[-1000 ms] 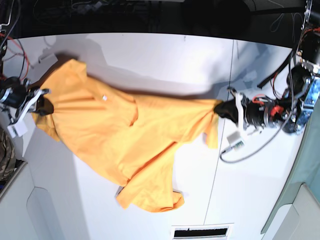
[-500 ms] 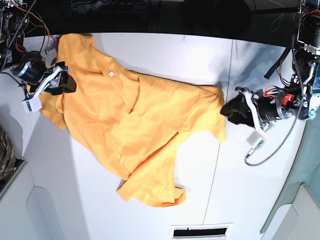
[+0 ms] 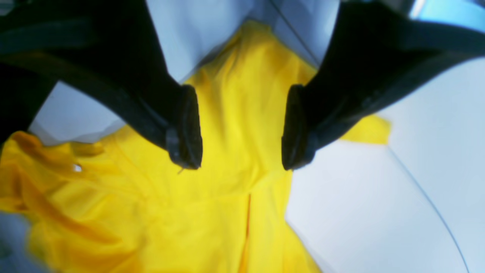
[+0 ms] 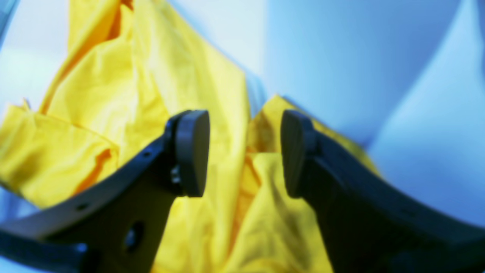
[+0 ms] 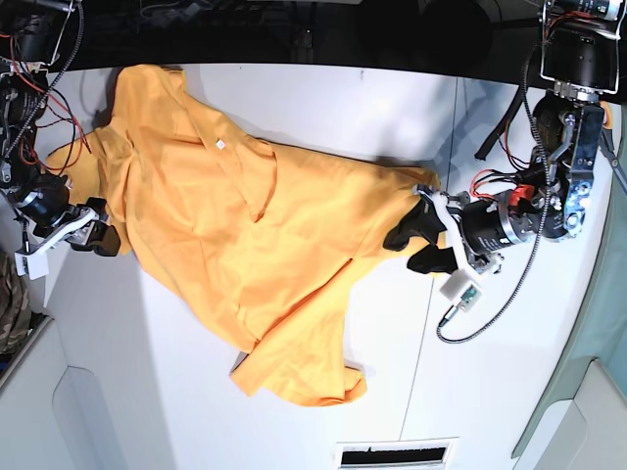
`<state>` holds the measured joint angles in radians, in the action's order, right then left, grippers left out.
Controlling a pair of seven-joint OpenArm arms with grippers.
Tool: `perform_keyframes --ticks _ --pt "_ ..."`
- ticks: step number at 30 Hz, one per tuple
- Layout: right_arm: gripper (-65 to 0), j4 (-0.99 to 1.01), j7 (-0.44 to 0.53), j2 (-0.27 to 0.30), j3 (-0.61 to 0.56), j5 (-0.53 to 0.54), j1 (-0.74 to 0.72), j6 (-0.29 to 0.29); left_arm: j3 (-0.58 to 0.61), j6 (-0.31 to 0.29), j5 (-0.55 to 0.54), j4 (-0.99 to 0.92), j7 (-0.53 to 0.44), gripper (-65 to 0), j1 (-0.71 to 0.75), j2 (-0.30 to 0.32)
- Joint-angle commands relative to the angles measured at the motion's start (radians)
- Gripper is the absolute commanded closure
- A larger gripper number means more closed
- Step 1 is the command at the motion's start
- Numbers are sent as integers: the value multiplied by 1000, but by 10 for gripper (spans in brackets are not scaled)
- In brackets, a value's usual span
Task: Layout the t-shirt on the table in an organized manner, then fold the t-shirt properly
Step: 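Release the shirt and move the right gripper onto the collar area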
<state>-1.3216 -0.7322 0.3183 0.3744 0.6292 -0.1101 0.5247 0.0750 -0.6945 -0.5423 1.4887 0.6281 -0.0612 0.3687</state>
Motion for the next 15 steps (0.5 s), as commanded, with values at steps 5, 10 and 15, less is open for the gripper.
perform_keyframes --ticks 5,10,15 --pt "-301 0 -69 -22 -38 158 -49 60 6 117 114 -42 -60 -371 -34 -21" --pt "-301 -12 -56 -70 -222 127 -50 66 5 134 117 -136 -61 -371 -56 3" --pt "-302 -7 65 -137 -422 -122 -44 32 5 134 114 -148 -47 -371 -52 25"
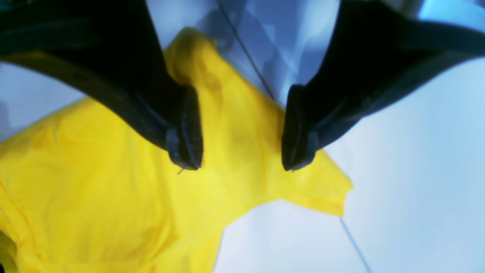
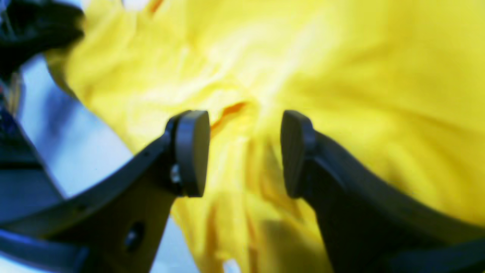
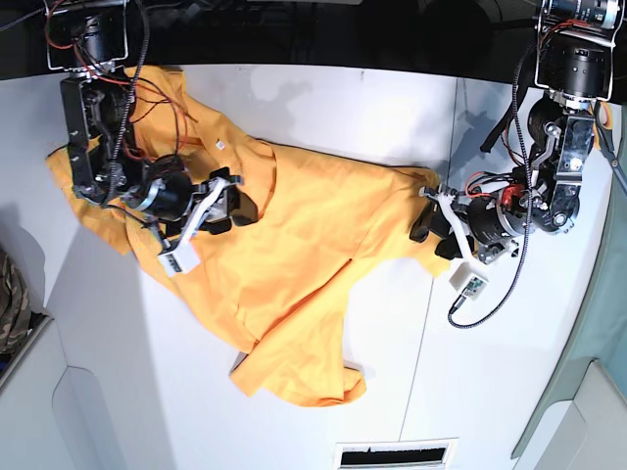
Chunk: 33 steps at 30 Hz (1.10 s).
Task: Layout the t-shirt on the table in an organized manner, then fold the t-shirt properly
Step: 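Release the shirt and move the right gripper onto the collar area, then grasp the shirt with the right gripper and drag it toward the left gripper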
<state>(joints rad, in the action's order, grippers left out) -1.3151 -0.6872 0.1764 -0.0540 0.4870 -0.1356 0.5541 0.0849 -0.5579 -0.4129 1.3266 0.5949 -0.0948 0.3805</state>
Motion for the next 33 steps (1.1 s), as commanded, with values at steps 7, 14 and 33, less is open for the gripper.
perform_keyframes --ticks 7,14,33 --pt "-302 -8 47 -43 -135 -90 -18 -47 -5 -3 -16 14 -14 -371 -19 16" --pt "-283 -8 47 -44 -167 -90 -16 -84 -5 -3 -16 14 9 -371 -18 16" --pt "0 -151 -71 -47 -169 166 8 39 -270 -61 -190 48 24 -367 -19 16"
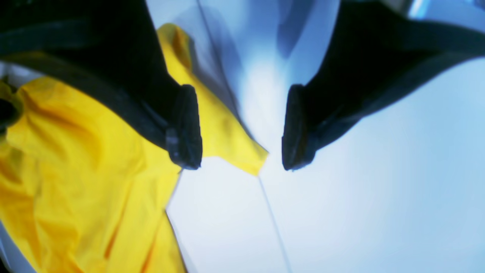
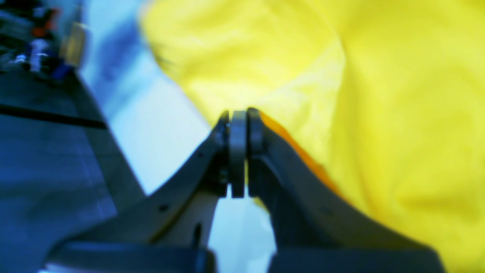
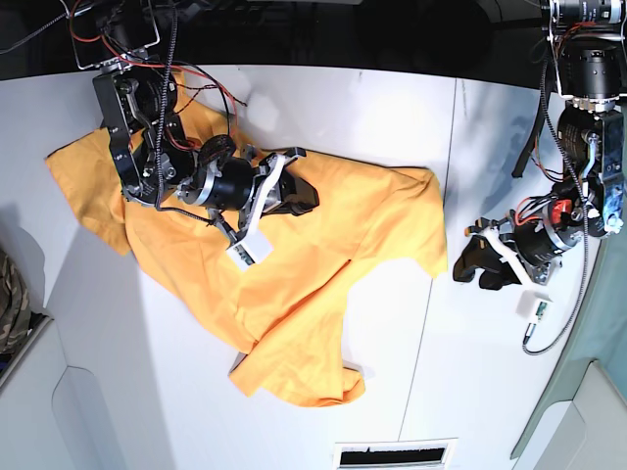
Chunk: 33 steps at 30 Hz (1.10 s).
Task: Layout the t-shirt on the table in an organized manner, then fold the t-shirt properly
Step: 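Grasp the shirt with the right gripper and drag it toward the left gripper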
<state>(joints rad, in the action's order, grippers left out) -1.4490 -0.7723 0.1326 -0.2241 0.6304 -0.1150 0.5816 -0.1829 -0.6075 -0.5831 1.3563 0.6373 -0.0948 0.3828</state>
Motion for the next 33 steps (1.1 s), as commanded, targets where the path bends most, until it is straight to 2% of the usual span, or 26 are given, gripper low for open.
perform_keyframes --ticks 1,6,11,15,16,18,19,20,23,26,30,33 --pt "0 -49 11 -3 1 31 -2 12 -23 -11 -38 19 -7 -367 -19 14" --pt "0 -163 5 -3 -25 73 53 14 -44 -22 -71 19 21 -367 -16 14" --pt "0 -174 -64 -2 -156 60 78 9 -44 -22 -71 19 22 -367 -16 14" --pt "0 -174 -66 0 -242 16 119 8 -44 -22 -71 19 25 -367 -16 14" --pt "-49 -174 -65 0 -252 16 127 8 -44 -22 -71 19 25 -367 -16 14" --pt "-189 -174 -61 0 -258 16 141 8 -44 -22 -71 19 25 -367 -15 14" --pt "-230 -174 -58 0 -257 16 143 8 -44 -22 -71 19 25 -367 -15 14" --pt "-245 -174 -58 0 -253 15 143 8 -44 -22 -71 19 25 -367 -13 14" --pt "-244 -185 -37 0 -214 16 143 8 -44 -30 -86 19 26 -367 0 14" --pt "-244 -209 6 0 -125 13 137 6 -44 -91 -185 19 62 -367 19 13" --pt "-244 -225 61 0 32 -3 117 5 -44 -91 -331 28 138 -367 53 1" --pt "-244 -225 61 0 136 -20 93 -2 -44 -91 -349 58 149 -367 82 -21"
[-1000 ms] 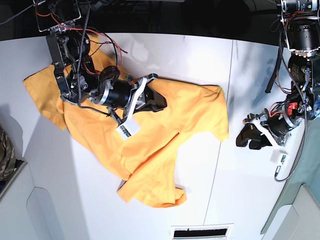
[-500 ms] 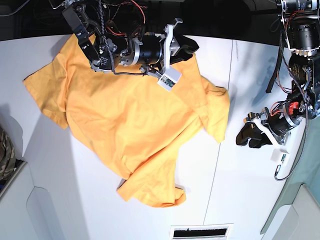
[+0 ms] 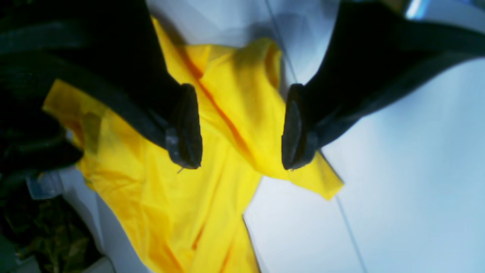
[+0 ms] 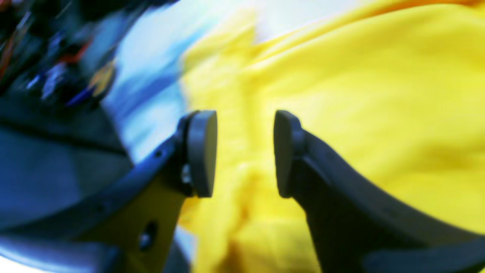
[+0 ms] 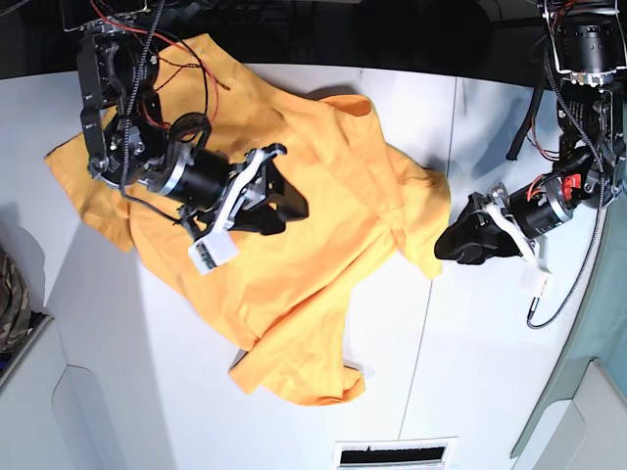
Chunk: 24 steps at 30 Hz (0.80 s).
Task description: Layout the t-shirt on the table in an organized manner, then fold the t-shirt properly
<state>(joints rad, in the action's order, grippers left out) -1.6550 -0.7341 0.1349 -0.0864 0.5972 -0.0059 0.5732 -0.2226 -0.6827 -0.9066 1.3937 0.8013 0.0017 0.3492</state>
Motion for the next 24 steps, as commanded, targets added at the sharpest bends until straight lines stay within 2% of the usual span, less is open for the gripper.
perform_keyframes --ticks 1,5,7,12,15,18,21,24 --pt "-244 -19 24 -2 30 -6 -24 4 -4 -15 -25 28 -14 -367 -7 1" --pt "-244 -11 44 -2 147 -85 -65 -20 -4 -15 9 34 0 -367 0 -59" --pt "-244 13 61 2 195 -121 -89 -21 -4 23 60 34 13 -367 1 -93" --pt "-244 131 87 35 257 -149 -159 -28 -4 24 81 34 106 -367 6 -160" --pt "-244 224 113 72 257 -149 -192 -28 -4 24 96 34 107 -367 16 -175" --pt "-245 301 118 104 257 -150 -219 -28 -4 26 173 34 100 -367 22 -180" --pt "-245 362 175 133 257 -182 -236 -28 -4 76 213 34 101 -367 21 -183" --pt "-245 390 253 149 258 -216 -238 -47 -4 77 212 34 101 -367 21 -183"
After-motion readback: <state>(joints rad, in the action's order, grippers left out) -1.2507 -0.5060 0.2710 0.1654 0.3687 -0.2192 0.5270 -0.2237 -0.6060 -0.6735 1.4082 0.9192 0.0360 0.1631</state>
